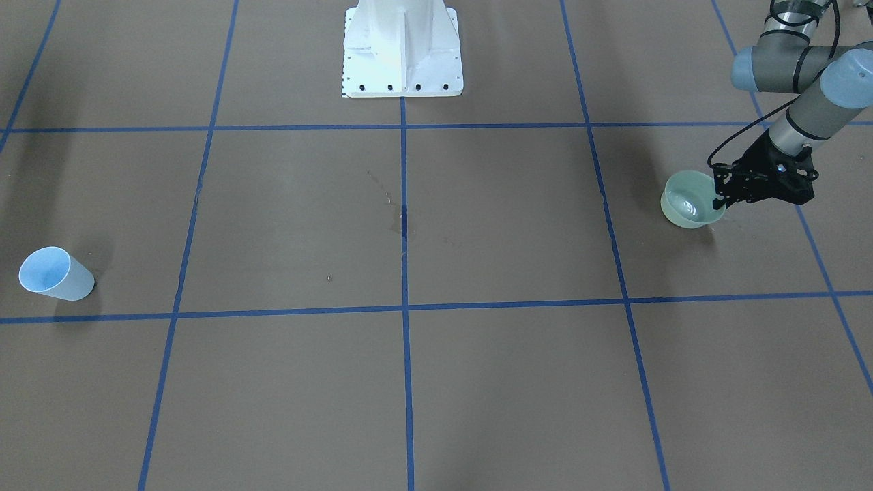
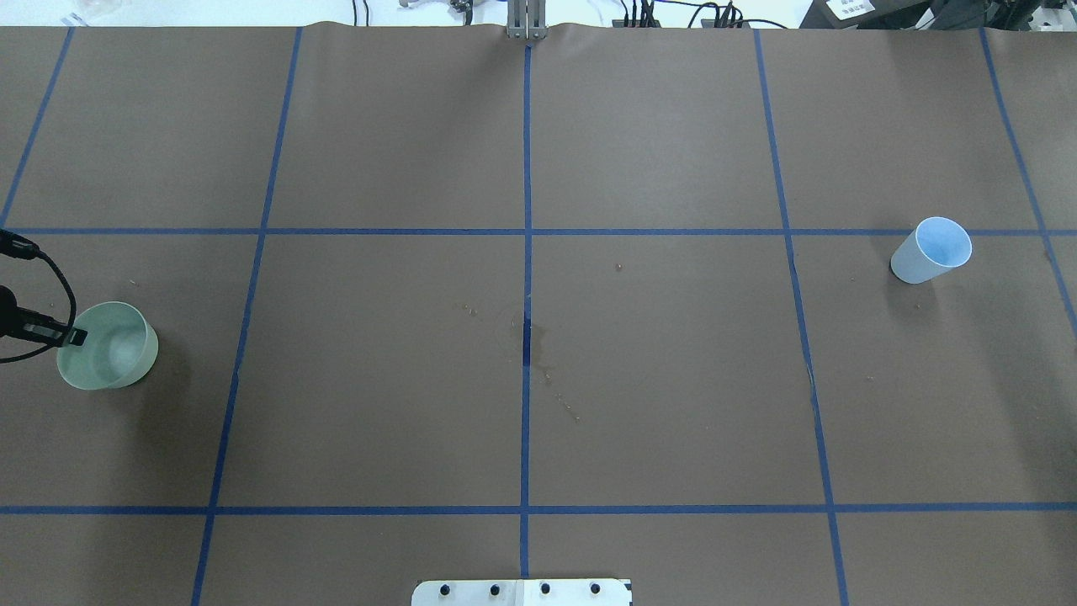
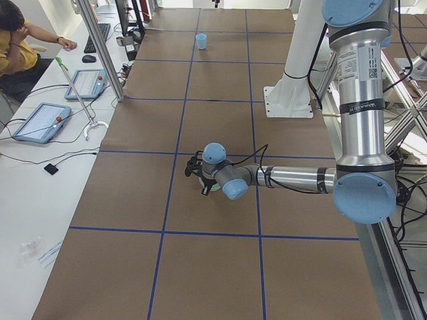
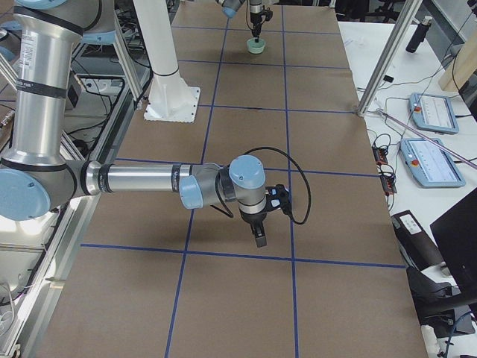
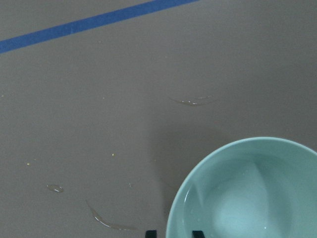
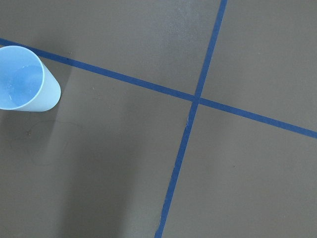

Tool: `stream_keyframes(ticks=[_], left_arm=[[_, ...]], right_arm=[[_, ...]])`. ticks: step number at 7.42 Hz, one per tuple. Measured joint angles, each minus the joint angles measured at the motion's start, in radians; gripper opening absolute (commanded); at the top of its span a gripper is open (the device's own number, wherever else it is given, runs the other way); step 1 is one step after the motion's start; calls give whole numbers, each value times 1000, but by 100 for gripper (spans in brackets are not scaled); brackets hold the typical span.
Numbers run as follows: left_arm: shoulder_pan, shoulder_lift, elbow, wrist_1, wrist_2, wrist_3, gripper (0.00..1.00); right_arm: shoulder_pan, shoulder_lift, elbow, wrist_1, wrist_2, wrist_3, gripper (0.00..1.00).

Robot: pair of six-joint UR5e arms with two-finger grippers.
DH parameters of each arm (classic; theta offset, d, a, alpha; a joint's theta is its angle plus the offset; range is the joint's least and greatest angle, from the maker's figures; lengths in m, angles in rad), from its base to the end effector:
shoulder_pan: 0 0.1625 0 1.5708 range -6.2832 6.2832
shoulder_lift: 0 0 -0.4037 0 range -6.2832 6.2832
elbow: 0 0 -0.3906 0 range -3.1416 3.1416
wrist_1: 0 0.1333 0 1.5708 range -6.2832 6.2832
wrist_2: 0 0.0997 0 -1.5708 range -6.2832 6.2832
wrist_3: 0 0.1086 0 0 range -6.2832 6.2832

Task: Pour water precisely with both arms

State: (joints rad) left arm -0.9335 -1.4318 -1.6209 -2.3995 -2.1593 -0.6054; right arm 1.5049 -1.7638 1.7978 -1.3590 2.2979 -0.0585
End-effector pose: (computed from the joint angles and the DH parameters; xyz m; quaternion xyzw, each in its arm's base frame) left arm 0.2196 -0.4193 0.5965 0.1239 0.4213 0.1191 0.8905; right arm 0.0327 -0.4325 0.5999 0.1133 -0.3533 -0.1012 0.9231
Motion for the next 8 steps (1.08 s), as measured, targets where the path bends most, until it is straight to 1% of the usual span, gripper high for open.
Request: stream_keyframes(ticks=[2, 3, 4, 5, 6, 7, 8], left_arm=[[-6, -6, -62, 28, -52, -8, 0], [-14, -20, -120, 98, -85, -11, 0], [-20, -58, -198, 226, -99, -13, 0], [-23, -132, -267, 381, -103, -19, 0], [-19, -238, -303, 520, -103, -47, 0], [4, -351, -314, 625, -101, -104, 0], [51, -447, -310, 690, -91, -165, 0]], right_arm=[[0, 1, 0, 0, 0, 0, 100], [0, 1, -1, 0, 0, 0, 100], [0, 1, -1, 0, 0, 0, 100], [0, 1, -1, 0, 0, 1, 100], [0, 1, -1, 0, 0, 1, 100], [0, 1, -2, 0, 0, 1, 100], [1, 1, -4, 0, 0, 2, 100]])
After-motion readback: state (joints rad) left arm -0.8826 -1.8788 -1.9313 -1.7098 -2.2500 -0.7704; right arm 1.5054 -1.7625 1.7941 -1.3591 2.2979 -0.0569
